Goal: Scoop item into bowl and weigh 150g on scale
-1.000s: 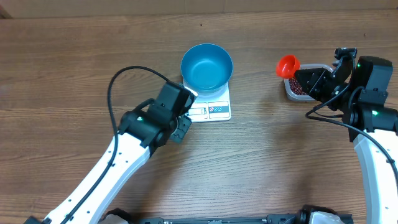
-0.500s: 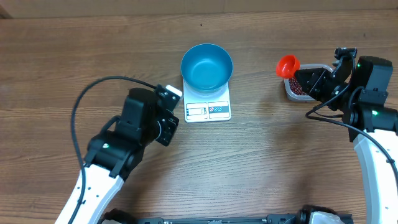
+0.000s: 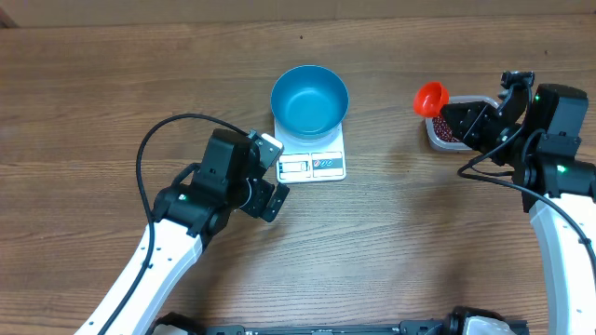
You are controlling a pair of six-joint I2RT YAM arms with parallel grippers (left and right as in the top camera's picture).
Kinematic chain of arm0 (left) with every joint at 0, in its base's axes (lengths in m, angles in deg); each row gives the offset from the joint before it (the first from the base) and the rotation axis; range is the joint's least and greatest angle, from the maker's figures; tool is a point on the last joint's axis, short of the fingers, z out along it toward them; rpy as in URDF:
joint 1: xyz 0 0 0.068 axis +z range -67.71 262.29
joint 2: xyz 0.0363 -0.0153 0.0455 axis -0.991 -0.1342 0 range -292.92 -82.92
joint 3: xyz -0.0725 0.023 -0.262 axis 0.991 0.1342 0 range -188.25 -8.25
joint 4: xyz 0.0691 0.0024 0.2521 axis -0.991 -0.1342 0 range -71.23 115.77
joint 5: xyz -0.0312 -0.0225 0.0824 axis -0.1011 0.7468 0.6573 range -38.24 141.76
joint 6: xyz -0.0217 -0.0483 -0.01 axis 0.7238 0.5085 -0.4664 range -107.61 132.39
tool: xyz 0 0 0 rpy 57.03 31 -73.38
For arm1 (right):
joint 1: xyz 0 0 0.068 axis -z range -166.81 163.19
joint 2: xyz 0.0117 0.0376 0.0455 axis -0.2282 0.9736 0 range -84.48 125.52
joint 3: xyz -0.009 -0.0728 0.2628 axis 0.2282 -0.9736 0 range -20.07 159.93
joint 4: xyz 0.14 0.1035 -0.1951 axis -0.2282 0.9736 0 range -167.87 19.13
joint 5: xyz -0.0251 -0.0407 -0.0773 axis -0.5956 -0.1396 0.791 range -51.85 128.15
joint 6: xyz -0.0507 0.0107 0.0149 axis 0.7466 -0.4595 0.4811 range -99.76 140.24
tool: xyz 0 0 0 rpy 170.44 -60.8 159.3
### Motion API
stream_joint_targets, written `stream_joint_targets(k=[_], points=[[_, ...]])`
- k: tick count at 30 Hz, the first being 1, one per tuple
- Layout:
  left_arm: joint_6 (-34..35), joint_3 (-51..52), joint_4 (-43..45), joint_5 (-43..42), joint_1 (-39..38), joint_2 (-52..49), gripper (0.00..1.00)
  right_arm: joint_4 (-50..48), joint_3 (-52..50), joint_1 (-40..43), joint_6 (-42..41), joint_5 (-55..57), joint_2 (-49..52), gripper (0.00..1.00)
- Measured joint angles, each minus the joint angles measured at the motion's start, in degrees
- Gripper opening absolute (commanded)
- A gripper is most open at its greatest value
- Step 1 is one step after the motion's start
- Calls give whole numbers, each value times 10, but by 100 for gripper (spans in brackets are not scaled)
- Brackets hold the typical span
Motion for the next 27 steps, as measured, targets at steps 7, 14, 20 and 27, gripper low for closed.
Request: stream_joint_targets(k=[7,14,20,27], points=[[-39,3,31,-13,2,3,100,0,0,0,0,0,0,4],[-49,15,23,5,12,115,100,-1,0,0,0,0,0,4],[-50,61,41,-30,12,207,100,-2,0,0,0,0,0,4],[-63,61,39,-29,12,259,100,-2,0,0,0,0,0,4]])
